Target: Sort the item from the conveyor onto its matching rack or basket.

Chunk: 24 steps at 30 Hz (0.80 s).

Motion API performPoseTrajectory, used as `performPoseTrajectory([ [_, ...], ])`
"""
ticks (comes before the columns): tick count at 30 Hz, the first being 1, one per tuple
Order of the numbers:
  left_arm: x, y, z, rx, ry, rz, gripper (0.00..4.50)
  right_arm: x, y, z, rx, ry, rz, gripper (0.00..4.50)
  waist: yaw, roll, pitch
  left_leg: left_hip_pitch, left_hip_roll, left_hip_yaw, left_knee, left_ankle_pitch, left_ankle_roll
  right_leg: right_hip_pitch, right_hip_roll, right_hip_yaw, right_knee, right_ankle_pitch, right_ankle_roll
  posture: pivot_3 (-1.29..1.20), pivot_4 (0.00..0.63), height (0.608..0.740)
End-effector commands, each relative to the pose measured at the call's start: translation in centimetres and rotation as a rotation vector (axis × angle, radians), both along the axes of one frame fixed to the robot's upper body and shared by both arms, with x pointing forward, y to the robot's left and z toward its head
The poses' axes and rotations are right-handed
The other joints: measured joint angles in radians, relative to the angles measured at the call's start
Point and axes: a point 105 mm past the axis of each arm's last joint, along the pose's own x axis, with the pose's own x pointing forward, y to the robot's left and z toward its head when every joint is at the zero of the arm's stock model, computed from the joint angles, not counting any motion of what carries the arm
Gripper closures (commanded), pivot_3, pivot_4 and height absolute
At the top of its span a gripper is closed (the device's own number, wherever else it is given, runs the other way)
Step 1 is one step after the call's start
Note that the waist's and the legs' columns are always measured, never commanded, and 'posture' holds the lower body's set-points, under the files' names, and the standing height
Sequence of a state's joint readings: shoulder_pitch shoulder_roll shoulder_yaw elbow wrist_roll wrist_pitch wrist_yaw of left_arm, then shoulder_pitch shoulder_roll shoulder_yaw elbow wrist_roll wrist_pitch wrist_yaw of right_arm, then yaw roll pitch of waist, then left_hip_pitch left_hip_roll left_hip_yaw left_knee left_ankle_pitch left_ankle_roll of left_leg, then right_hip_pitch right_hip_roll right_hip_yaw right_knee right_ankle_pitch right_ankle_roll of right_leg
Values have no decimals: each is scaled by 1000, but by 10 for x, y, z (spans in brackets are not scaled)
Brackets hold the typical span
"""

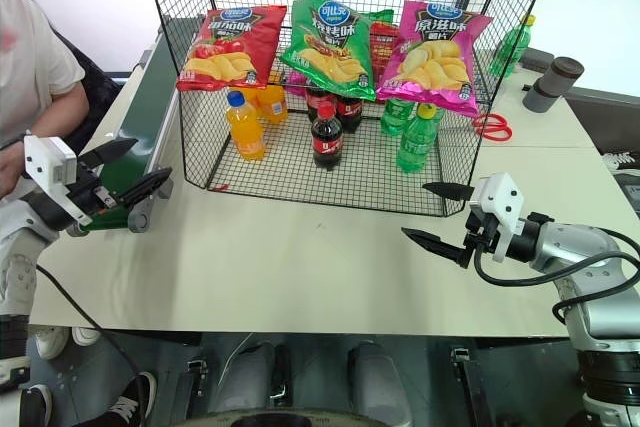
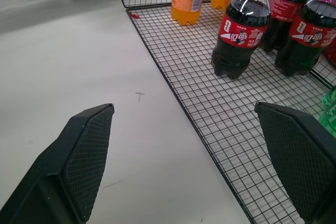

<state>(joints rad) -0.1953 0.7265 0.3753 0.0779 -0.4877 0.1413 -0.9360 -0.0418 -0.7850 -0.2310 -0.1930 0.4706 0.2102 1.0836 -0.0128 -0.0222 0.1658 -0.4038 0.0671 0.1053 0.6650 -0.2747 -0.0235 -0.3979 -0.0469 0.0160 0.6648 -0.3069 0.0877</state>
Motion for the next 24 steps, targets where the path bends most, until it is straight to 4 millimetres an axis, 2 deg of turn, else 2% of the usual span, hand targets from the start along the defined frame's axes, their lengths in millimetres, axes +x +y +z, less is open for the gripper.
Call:
performPoseTrajectory([
  [1, -2, -5, 12, 15, -52, -19, 0, 0, 2, 8, -11, -41, 8, 18, 0, 0, 0, 0, 0, 0, 0, 0, 0, 0, 0, 0, 0, 0, 0, 0, 150, 740],
  [9, -3, -4, 10, 16, -46, -4, 0, 1, 1, 7, -19, -39, 7, 18, -1, 0, 0, 0, 0, 0, 0, 0, 0, 0, 0, 0, 0, 0, 0, 0, 150, 740],
  [24, -8, -14, -1, 16, -8, -41, 0, 4, 4, 6, -23, -39, 17, 18, -1, 0, 0, 0, 0, 0, 0, 0, 0, 0, 0, 0, 0, 0, 0, 0, 150, 740],
])
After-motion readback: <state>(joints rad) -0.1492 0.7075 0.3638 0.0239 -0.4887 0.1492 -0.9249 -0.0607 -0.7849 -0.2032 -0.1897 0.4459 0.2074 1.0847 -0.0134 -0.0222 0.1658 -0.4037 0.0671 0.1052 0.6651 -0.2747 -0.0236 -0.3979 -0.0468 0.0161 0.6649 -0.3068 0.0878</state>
